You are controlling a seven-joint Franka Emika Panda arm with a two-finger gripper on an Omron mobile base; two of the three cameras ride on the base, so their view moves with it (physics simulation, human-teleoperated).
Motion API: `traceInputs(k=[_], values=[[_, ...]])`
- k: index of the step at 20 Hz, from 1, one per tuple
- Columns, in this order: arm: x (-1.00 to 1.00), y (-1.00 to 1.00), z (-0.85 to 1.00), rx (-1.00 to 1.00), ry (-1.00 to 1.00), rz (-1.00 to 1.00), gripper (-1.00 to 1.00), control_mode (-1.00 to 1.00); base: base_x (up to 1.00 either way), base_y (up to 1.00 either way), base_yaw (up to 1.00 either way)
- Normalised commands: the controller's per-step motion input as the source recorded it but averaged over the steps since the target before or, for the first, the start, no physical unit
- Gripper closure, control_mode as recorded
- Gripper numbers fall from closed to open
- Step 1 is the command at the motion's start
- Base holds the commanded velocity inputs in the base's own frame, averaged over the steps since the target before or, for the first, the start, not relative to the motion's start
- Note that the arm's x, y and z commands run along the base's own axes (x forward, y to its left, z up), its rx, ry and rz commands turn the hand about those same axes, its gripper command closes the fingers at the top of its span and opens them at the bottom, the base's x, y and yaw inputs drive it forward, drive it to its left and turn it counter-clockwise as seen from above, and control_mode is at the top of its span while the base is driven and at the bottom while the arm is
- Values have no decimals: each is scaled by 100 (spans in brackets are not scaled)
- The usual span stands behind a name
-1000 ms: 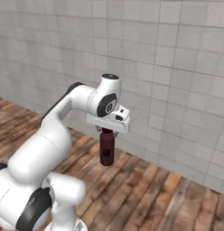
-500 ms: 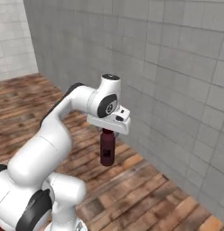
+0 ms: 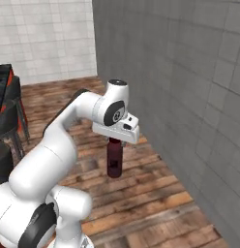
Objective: There is a wine glass and glass cup on the dining counter. Place the wine bottle next to the wine glass and the juice bottle next to the glass cup.
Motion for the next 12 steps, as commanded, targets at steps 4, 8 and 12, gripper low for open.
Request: traceInputs(k=[4,8,12], values=[[0,0,0,0,0,0,100,100,73,-3,45],[0,0,0,0,0,0,100,100,75,-9,41],[0,0,0,0,0,0,100,100,80,-27,27]])
